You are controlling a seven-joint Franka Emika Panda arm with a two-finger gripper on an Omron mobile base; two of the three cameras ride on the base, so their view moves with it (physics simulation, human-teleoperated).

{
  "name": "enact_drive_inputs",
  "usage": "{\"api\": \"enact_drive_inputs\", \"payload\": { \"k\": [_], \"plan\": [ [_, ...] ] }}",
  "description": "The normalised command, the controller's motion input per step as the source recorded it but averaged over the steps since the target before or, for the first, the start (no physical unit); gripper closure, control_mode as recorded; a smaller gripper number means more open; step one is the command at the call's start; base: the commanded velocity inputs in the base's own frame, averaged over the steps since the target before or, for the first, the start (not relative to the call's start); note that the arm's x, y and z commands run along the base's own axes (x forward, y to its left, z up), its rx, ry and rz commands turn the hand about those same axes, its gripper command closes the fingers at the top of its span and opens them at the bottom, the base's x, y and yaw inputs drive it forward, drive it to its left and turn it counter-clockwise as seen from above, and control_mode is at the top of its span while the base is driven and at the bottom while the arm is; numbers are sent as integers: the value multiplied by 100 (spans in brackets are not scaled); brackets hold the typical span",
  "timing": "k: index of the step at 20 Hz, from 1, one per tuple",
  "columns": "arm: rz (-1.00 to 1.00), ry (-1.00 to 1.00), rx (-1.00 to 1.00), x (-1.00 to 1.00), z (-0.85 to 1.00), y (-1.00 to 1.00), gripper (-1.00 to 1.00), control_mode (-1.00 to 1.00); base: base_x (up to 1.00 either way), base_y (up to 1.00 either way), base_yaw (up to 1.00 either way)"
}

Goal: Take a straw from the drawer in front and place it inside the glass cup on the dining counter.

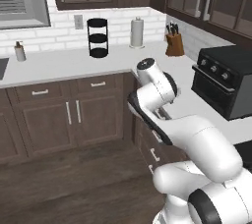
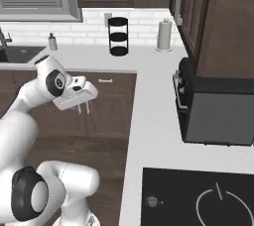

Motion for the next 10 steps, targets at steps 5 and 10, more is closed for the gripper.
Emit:
{"api": "enact_drive_inputs", "payload": {
  "k": [5,10],
  "plan": [
    [0,0,-17,33,-76,-1,-100,-100,0,0,0],
    [0,0,-8,31,-58,-4,-100,-100,0,0,0]
  ]
}}
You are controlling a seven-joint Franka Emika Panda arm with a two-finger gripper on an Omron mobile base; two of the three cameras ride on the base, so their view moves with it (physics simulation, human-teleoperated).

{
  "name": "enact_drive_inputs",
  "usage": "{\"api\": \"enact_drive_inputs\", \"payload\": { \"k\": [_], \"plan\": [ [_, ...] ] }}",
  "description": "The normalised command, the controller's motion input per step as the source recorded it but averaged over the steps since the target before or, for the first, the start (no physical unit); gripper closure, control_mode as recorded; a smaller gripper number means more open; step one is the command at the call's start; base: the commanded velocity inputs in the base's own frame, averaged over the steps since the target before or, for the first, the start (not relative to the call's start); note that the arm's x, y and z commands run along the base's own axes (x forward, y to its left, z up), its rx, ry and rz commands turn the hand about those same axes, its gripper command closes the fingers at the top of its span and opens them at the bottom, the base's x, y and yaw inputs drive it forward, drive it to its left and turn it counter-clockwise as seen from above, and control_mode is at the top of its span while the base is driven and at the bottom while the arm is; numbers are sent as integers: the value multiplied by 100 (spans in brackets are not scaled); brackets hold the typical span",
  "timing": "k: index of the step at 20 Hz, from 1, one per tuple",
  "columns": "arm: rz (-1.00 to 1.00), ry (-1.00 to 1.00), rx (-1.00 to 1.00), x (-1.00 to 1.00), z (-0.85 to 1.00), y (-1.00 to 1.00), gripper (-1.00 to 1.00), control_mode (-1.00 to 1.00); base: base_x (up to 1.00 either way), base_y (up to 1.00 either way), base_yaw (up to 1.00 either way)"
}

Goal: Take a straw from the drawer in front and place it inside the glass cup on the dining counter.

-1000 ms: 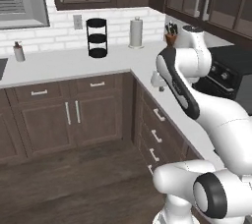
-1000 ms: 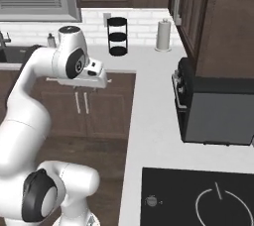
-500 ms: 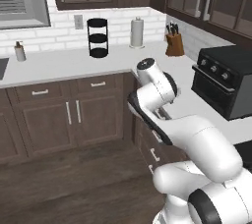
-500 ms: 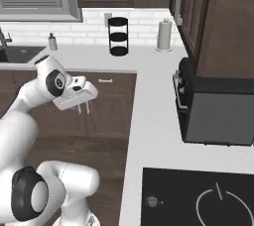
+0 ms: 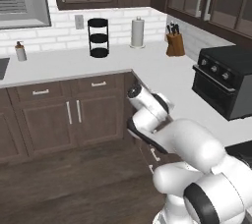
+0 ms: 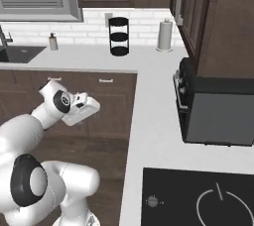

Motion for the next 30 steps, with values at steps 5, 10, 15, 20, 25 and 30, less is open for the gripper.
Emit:
{"api": "enact_drive_inputs", "payload": {
  "k": [5,10,15,20,25,30],
  "plan": [
    [0,-6,-15,34,-34,-10,-100,-100,0,0,0],
    [2,-7,-5,43,-11,-35,-100,-100,0,0,0],
    [0,-1,-5,38,-16,-23,-100,-100,0,0,0],
    [2,1,-9,52,-32,-11,-100,-100,0,0,0],
    [1,4,-13,39,-36,-6,-100,-100,0,0,0],
    [0,1,-11,24,-25,-12,-100,-100,0,0,0]
  ]
}}
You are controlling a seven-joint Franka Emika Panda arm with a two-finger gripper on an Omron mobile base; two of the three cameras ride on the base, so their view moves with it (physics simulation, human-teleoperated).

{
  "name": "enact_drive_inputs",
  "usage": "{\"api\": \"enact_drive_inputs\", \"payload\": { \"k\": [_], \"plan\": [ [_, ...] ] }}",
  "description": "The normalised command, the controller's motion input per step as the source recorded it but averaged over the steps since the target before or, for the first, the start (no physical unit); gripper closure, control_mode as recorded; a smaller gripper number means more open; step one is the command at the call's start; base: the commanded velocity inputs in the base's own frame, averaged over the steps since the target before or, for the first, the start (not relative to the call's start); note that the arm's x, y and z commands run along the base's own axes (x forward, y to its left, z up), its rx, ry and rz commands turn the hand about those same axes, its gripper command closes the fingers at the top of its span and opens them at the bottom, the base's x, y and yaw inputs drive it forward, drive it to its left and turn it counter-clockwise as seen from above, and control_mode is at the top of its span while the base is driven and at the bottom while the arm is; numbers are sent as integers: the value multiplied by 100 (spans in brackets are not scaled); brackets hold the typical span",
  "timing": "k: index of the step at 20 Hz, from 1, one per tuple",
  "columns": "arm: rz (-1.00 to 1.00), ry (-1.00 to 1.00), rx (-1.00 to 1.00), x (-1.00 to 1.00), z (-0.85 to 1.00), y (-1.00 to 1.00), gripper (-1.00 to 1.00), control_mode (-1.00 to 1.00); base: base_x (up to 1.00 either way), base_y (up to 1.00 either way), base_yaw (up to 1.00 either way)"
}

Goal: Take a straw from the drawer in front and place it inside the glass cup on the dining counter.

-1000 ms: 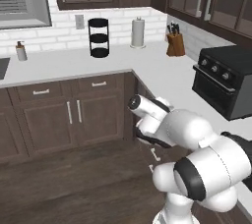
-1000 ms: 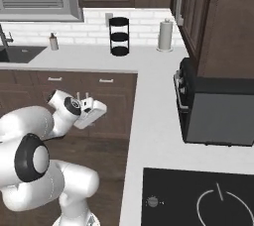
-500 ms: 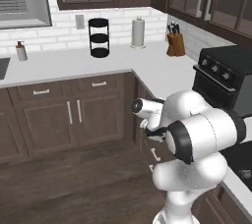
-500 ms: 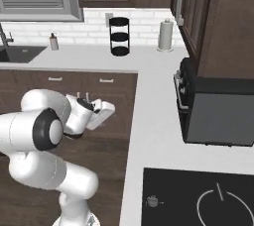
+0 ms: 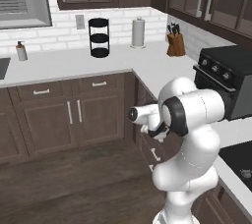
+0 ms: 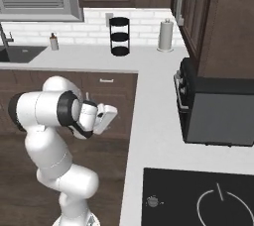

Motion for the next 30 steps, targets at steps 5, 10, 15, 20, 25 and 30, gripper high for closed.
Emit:
{"api": "enact_drive_inputs", "payload": {
  "k": [5,10,15,20,25,30],
  "plan": [
    [0,0,-8,23,-14,-23,-100,-100,0,0,0],
    [0,0,-7,28,-13,-27,-100,-100,0,0,0],
    [0,0,-9,32,-21,-16,-100,-100,0,0,0],
    [0,2,-12,48,-34,-4,-100,-100,0,0,0],
    [0,5,-16,45,-42,0,-100,-100,0,0,0],
    [0,5,-13,42,-33,-4,-100,-100,0,0,0]
  ]
}}
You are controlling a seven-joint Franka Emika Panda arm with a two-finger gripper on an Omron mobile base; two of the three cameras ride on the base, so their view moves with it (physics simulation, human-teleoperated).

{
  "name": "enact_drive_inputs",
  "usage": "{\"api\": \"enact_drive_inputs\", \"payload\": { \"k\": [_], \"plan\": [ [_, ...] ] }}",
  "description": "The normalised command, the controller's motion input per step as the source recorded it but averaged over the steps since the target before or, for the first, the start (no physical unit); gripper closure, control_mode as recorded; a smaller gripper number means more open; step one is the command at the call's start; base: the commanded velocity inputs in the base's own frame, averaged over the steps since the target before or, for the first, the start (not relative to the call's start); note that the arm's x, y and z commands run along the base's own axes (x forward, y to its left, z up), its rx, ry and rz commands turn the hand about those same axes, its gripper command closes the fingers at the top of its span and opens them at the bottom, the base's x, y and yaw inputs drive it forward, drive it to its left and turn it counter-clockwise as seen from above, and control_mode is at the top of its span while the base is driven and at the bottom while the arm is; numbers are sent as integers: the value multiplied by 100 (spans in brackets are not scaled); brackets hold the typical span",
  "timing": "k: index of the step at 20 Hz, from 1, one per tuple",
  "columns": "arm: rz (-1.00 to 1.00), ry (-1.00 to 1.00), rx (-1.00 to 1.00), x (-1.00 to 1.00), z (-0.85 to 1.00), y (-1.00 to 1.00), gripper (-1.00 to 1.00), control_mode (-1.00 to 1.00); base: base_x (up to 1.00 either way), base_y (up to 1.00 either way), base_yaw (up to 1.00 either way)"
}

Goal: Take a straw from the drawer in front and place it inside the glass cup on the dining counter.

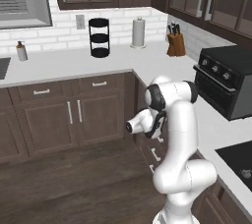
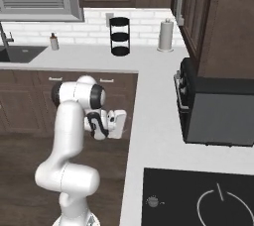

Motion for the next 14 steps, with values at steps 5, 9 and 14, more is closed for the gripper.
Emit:
{"api": "enact_drive_inputs", "payload": {
  "k": [5,9,14],
  "plan": [
    [0,4,-7,42,-24,-16,-100,-100,0,0,0],
    [0,5,-1,50,-19,-22,-100,-100,0,0,0],
    [0,6,0,46,-18,-21,-100,-100,0,0,0]
  ]
}}
